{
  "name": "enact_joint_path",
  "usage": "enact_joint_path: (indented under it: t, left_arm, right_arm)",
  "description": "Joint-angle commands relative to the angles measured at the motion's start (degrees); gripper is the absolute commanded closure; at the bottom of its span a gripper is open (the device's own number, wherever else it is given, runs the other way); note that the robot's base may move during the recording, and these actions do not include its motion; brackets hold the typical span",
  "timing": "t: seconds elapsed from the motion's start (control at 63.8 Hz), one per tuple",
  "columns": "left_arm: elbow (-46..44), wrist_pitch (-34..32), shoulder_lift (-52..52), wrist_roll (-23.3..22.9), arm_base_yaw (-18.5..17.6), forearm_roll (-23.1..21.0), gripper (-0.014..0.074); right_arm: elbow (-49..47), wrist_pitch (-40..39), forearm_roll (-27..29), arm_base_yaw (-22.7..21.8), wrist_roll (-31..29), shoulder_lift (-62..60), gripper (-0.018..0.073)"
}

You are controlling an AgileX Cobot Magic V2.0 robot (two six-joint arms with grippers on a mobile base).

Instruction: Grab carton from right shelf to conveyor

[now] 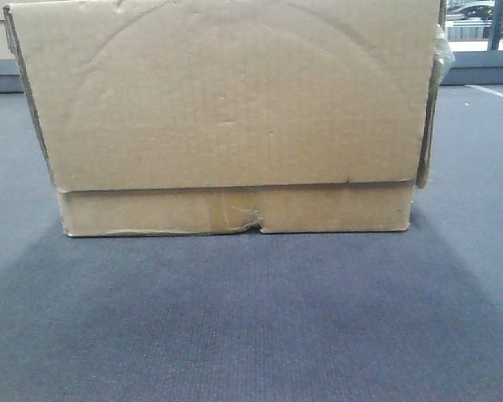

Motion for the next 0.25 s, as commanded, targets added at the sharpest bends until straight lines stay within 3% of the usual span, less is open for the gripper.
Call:
enact_joint_path:
  t: [0.0,0.235]
  left_arm:
    - [-0.1,-1.1,-0.3,0.3,0.1,-0.3,0.0592]
    - [-0.1,-1.1,-0.3,0.3,0.1,-0.3,0.0592]
  right_arm:
    - [0.0,-1.6,0.2,0.0,-0.5,-0.2,0.0632]
    - [0.0,-1.6,0.2,0.0,-0.5,-0.2,0.0632]
